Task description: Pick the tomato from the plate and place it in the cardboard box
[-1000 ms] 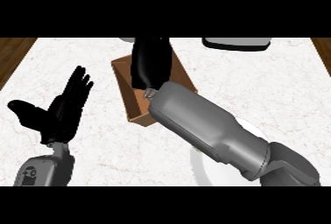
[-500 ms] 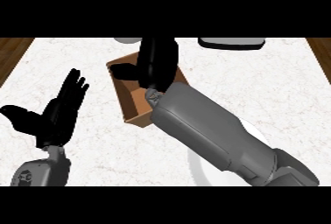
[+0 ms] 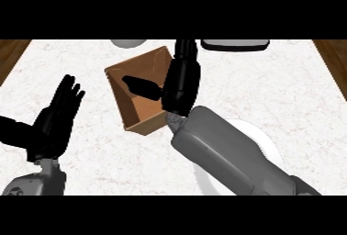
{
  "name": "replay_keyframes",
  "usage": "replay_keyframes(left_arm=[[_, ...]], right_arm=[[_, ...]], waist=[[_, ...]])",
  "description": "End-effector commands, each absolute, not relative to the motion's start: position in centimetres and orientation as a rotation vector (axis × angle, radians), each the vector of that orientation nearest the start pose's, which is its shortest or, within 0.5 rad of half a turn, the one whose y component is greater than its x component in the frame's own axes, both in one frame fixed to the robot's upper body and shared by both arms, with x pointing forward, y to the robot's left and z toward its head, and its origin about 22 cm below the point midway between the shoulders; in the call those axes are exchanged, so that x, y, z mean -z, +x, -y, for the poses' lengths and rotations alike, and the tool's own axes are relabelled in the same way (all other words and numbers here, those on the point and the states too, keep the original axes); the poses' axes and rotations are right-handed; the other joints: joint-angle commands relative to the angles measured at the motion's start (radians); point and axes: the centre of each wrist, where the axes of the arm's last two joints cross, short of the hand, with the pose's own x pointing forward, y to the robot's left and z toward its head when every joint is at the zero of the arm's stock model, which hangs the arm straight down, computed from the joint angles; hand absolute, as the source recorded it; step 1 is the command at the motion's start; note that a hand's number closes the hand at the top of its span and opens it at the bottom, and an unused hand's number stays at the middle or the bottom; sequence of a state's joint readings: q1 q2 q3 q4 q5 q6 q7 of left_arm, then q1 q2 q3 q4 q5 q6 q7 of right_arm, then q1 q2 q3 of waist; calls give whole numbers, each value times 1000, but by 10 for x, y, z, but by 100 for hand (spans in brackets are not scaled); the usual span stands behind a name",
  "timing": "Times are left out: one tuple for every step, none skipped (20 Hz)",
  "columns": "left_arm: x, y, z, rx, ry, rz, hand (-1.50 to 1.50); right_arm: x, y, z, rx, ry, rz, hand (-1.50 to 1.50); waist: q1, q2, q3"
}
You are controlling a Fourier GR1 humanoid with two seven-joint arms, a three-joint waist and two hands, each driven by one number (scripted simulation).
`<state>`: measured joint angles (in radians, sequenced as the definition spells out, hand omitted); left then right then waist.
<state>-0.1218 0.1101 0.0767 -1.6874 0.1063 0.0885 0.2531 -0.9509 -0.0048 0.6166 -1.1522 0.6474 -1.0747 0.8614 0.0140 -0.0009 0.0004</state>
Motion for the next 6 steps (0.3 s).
replay_keyframes(left_arm=[[-49, 278, -249, -108, 79, 1556, 0], [-59, 257, -268, -116, 61, 1556, 0], [-52, 246, -271, -109, 76, 1543, 0], [-51, 262, -266, -121, 90, 1545, 0], [-53, 262, -274, -104, 68, 1545, 0], [-64, 264, -256, -120, 71, 1550, 0]], right_arm=[[-128, 318, 19, 171, -566, 1871, -150], [-127, 314, 2, 189, -557, 1896, -150], [-129, 312, 24, 176, -571, 1879, -150], [-128, 301, 25, 183, -556, 1895, -150], [-120, 294, 24, 173, -544, 1864, -150], [-115, 298, 34, 168, -560, 1883, -150]], waist=[[-28, 1, 0], [-9, -1, 0], [-15, -3, 0], [-24, -3, 0], [-20, -2, 0], [-14, 0, 0]])
